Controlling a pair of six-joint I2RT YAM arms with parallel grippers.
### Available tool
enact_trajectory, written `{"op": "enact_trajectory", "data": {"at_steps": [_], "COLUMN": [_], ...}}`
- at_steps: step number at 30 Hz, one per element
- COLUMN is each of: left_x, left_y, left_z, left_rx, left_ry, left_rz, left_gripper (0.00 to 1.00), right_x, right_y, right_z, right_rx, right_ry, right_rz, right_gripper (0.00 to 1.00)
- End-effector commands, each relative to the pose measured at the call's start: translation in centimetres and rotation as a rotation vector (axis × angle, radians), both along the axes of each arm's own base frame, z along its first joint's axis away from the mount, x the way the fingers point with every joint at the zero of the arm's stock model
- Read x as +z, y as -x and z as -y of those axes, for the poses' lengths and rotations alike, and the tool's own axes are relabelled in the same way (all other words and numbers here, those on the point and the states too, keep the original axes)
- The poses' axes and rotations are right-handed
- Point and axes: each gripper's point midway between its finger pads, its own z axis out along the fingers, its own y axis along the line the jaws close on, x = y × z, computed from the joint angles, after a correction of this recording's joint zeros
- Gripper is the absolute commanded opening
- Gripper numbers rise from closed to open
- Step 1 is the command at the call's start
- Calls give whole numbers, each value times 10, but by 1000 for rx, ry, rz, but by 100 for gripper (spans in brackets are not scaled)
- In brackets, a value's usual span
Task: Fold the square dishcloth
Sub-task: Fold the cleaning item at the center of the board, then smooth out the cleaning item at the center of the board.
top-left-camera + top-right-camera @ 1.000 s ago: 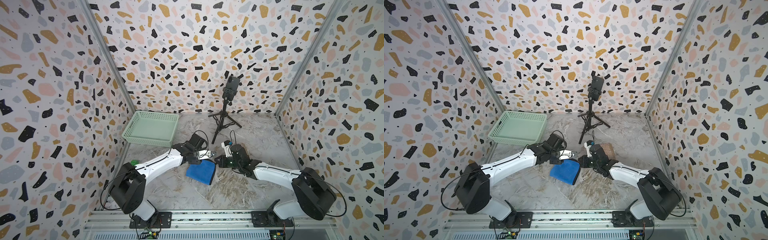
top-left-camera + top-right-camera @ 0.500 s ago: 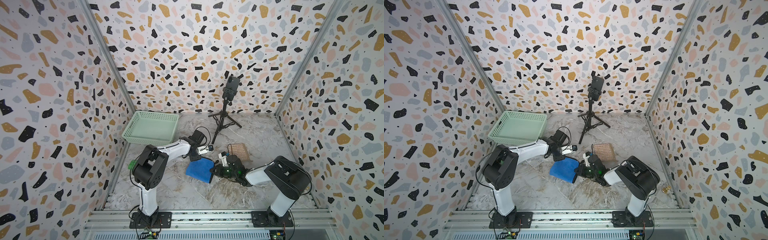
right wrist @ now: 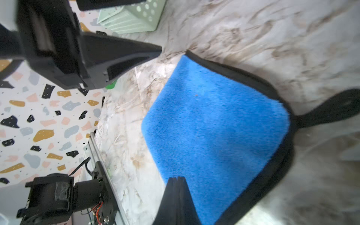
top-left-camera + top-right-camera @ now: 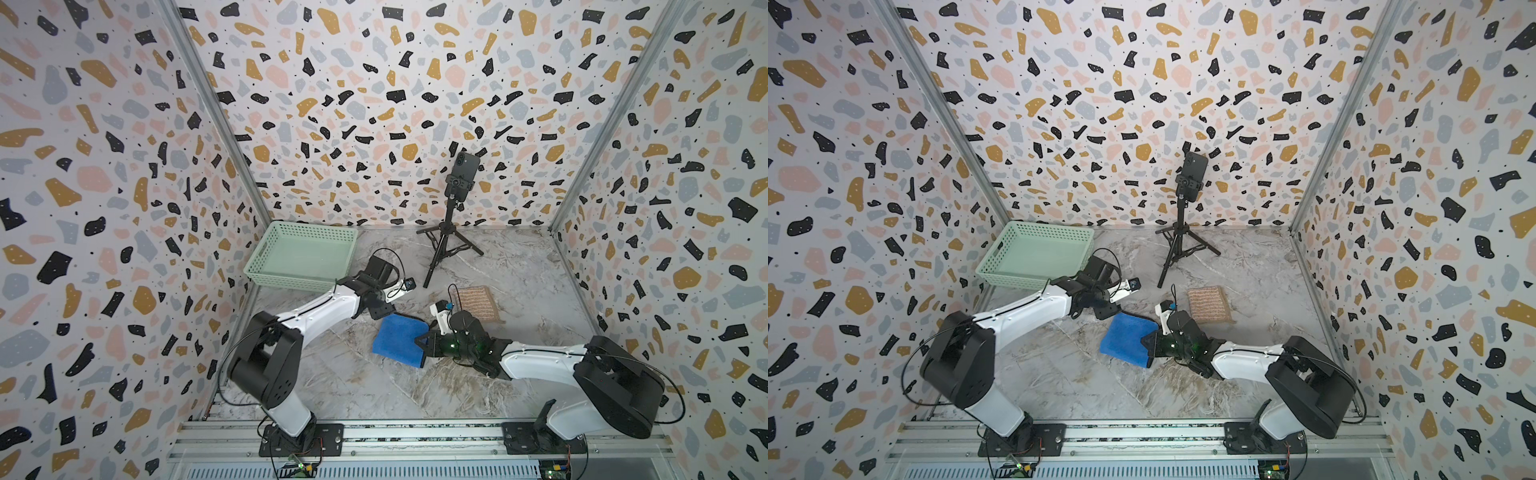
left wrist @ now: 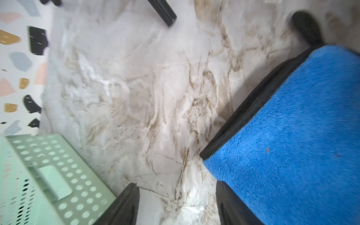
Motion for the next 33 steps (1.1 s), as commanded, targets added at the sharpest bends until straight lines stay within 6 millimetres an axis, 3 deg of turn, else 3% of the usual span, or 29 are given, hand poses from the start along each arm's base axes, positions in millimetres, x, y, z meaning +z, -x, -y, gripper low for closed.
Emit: {"op": "enact_trajectory", "data": {"at_steps": [1,5,9,13,16,20,23,26,29,33], "left_x": [-22,-54,-80,-96,-99,-78,-46,-14,9,14], "left_y": [53,92,99,94,101,103,101,95,94,110], "left_z": [-2,-2,-8,-31,-39,-33,-24,-28,-45,-70], "left_rx": [-47,-123,-131,-119,-141,-141,-126,-79,-29,15], "left_ry": [29,-33,-122,-251,-264,-199,-86,4,63,108], "left_rz": [-158,-219,-224,-187,-180,-160,-145,-112,-73,-132], "left_gripper": [67,64,63,62,62,66,68,70,74,78], "right_x": [-18,-47,-65,-66,-48,-13,0,0,-6,-24], "right_y": [10,12,14,15,13,-3,-27,-49,-68,-87], "right_z": [-2,3,5,12,10,-4,-15,-33,-63,-88], "right_rx": [12,-4,-18,-41,-42,-22,-21,3,57,93], "right_ry": [43,69,77,82,56,31,11,-22,-43,-36], "right_rz": [-14,-54,-85,-83,-56,4,15,1,-12,-23], "right_gripper": [0,0,0,0,0,0,0,0,0,0]}}
